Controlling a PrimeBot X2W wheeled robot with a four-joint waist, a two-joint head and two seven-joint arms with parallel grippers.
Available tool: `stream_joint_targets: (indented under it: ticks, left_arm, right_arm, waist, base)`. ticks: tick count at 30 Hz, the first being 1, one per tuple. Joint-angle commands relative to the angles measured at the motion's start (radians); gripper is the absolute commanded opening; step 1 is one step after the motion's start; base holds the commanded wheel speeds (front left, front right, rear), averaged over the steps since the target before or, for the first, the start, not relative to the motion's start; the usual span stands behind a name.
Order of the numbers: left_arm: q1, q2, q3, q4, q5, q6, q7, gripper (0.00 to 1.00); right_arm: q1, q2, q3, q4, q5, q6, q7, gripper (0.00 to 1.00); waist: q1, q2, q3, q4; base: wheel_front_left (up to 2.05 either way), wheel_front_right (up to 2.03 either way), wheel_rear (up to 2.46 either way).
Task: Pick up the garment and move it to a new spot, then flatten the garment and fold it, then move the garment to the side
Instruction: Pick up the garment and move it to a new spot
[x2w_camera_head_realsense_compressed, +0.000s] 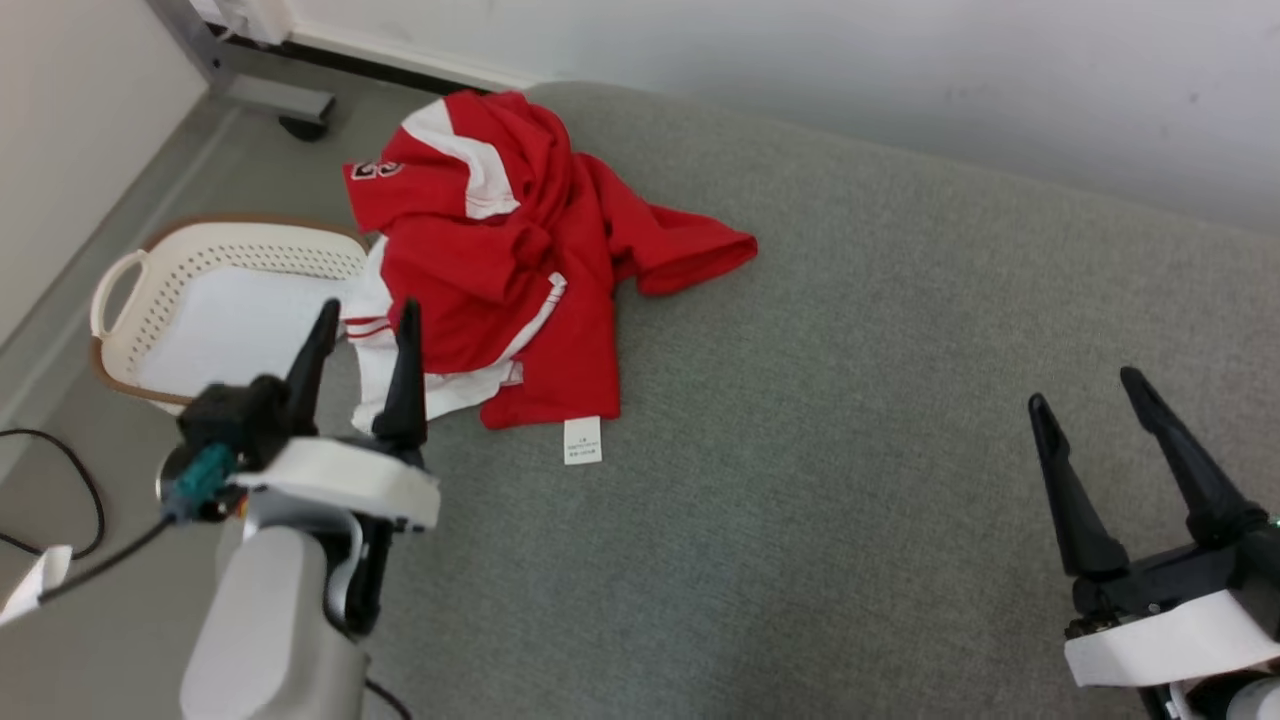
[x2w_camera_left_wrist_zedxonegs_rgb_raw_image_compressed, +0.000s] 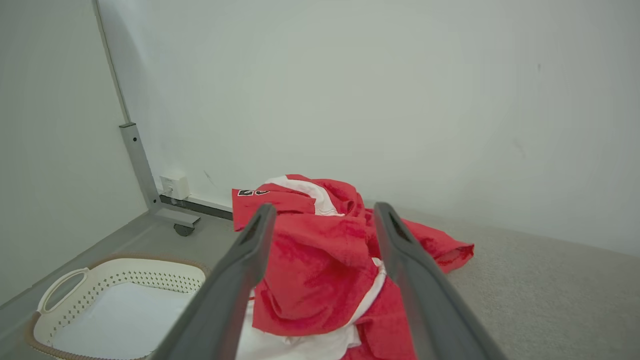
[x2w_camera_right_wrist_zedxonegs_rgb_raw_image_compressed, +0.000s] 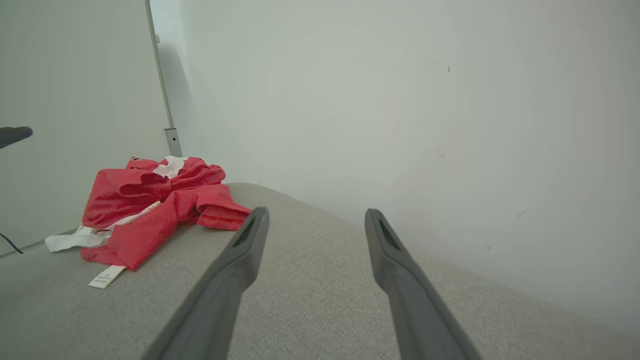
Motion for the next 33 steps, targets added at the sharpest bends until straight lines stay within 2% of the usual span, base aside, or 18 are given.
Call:
stream_joint_targets:
  ticks: [1, 10, 18, 19, 20, 28, 31, 33]
  left_arm:
    - [-0.054, 0.015, 0.006, 0.043, 0.000, -0.003, 0.000, 1.00]
    - [-0.377, 0.079, 0.024, 0.496, -0.030, -0.015, 0.037, 1.00]
    - [-0.530, 0.108, 0.032, 0.708, -0.052, -0.003, 0.119, 1.00]
    - [-0.542, 0.107, 0.028, 0.725, -0.050, 0.000, 0.122, 0.90]
    - [-0.562, 0.113, 0.026, 0.753, -0.052, 0.000, 0.119, 0.00]
    - [-0.570, 0.151, 0.037, 0.747, -0.064, 0.016, 0.015, 0.00]
    - [-0.538, 0.166, 0.047, 0.701, -0.069, 0.023, 0.001, 0.00]
    - [-0.517, 0.180, 0.067, 0.618, -0.076, 0.031, -0.001, 0.00]
  right_arm:
    - [-0.022, -0.015, -0.004, -0.017, 0.001, -0.002, 0.009, 1.00]
    - [-0.084, -0.068, -0.016, -0.101, 0.002, -0.002, 0.049, 1.00]
    - [-0.108, -0.088, -0.021, -0.128, 0.001, -0.002, 0.057, 1.00]
    - [-0.110, -0.089, -0.022, -0.128, 0.001, -0.002, 0.056, 1.00]
    - [-0.113, -0.089, -0.024, -0.127, 0.000, -0.002, 0.054, 1.00]
    - [-0.107, -0.074, -0.033, -0.103, -0.004, -0.002, 0.034, 1.00]
    - [-0.093, -0.060, -0.037, -0.085, -0.004, -0.002, 0.020, 1.00]
    - [-0.085, -0.049, -0.039, -0.076, -0.004, -0.002, 0.009, 1.00]
  waist:
    - [-0.0001, 0.0000, 0.094, -0.034]
    - [-0.0001, 0.0000, 0.254, -0.086]
    - [-0.0001, 0.0000, 0.313, -0.107]
    - [-0.0001, 0.0000, 0.315, -0.108]
    - [-0.0001, 0.0000, 0.317, -0.109]
    - [-0.0001, 0.0000, 0.276, -0.113]
    - [-0.0001, 0.0000, 0.232, -0.114]
    - [-0.0001, 0.0000, 0.203, -0.117]
  base:
    - [0.00, 0.00, 0.00]
    - [0.00, 0.00, 0.00]
    - [0.00, 0.00, 0.00]
    - [0.00, 0.00, 0.00]
    - [0.00, 0.00, 0.00]
    - [0.00, 0.00, 0.00]
    - [0.00, 0.00, 0.00]
    - [0.00, 0.00, 0.00]
